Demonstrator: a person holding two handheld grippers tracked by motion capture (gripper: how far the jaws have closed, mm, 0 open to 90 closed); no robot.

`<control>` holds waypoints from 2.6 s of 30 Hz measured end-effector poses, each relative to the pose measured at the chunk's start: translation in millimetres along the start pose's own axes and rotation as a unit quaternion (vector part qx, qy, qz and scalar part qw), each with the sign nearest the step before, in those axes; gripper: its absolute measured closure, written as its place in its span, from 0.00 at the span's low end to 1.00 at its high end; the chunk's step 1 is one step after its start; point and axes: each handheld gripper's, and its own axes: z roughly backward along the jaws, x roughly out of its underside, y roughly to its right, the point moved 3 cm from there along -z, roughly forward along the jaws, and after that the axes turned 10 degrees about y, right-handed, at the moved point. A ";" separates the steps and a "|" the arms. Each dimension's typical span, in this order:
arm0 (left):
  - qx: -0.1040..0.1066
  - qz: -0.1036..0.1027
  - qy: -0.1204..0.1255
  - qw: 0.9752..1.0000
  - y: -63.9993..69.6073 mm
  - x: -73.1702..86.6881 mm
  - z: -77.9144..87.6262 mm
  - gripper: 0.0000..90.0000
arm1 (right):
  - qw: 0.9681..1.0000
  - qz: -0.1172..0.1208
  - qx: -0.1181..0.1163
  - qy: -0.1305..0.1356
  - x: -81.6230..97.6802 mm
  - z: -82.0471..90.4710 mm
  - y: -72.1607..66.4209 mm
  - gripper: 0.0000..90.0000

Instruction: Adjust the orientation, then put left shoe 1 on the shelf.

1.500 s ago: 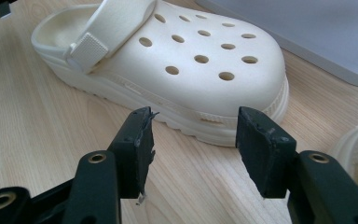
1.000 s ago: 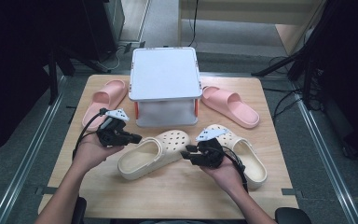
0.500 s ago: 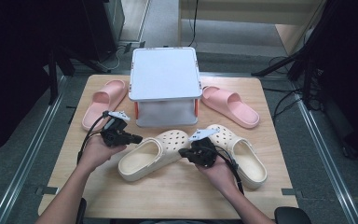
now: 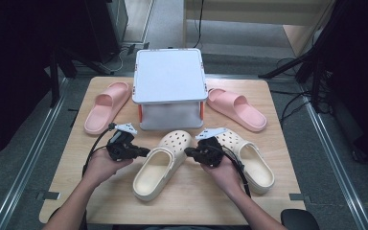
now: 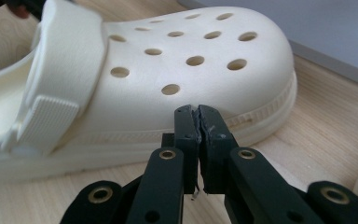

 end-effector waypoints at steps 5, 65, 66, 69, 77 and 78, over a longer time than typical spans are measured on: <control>0.006 0.004 0.003 1.000 3.6 1.8 -0.4 0.97 | 1.000 0.000 0.000 0.000 -4.9 -6.9 1.5 0.98; -0.019 -0.004 0.081 0.996 -27.4 -132.5 63.4 0.95 | 0.999 -0.030 -0.011 0.036 -14.1 43.3 -36.8 0.56; -0.024 -0.007 0.085 0.996 -28.4 -136.5 63.8 0.95 | 0.999 -0.029 -0.011 0.037 -12.7 42.7 -38.7 0.55; -0.031 -0.008 0.090 0.995 -33.4 -143.6 62.8 0.95 | 0.999 -0.027 -0.006 0.036 -8.9 41.2 -44.2 0.54; -0.053 -0.013 0.080 0.995 -46.9 -146.9 54.7 0.96 | 0.998 -0.037 0.008 0.043 -1.0 37.5 -50.6 0.47; -0.053 -0.013 0.080 0.995 -46.9 -146.9 54.7 0.96 | 0.998 -0.038 0.010 0.044 -0.1 36.6 -51.1 0.45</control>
